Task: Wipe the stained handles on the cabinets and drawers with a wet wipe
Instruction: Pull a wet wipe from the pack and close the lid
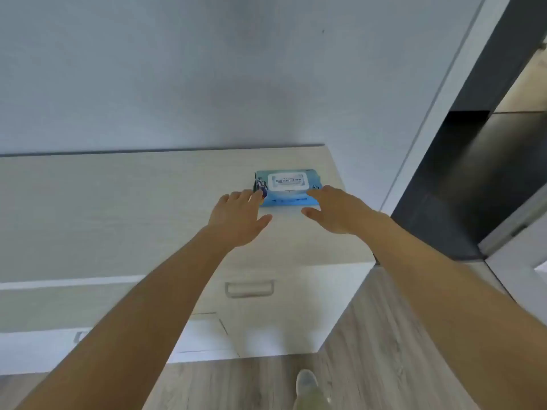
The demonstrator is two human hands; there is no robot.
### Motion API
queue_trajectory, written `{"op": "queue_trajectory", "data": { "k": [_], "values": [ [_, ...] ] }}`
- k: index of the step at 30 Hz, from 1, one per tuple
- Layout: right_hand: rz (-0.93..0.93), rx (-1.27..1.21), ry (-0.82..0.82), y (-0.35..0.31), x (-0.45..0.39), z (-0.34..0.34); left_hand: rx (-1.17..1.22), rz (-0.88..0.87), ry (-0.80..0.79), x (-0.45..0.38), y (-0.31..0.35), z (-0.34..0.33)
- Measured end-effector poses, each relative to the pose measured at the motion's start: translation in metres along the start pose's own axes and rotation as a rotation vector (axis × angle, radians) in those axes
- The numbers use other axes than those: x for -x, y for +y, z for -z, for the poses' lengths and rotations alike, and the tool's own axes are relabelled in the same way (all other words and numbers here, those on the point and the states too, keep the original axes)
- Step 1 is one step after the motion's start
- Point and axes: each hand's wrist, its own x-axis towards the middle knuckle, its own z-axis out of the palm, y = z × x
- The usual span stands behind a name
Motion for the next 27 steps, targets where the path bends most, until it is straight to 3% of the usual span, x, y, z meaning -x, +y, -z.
{"op": "queue_trajectory", "data": {
  "k": [6,12,20,27],
  "values": [
    [0.093,-0.015,-0.074,0.026,-0.062,-0.016,0.082,0.075,-0.031,-0.063,0.003,-0.024],
    [0.196,-0.082,0.04,0.046,-0.112,-0.031,0.106,0.149,-0.055,-0.099,-0.004,-0.052],
    [0.278,-0.208,0.1,0.059,-0.137,-0.053,0.335,0.049,-0.032,-0.111,-0.013,-0.076],
    [0.415,-0.156,0.271,0.06,-0.119,-0.063,0.316,-0.006,0.073,-0.089,-0.011,-0.081]
  ]
}}
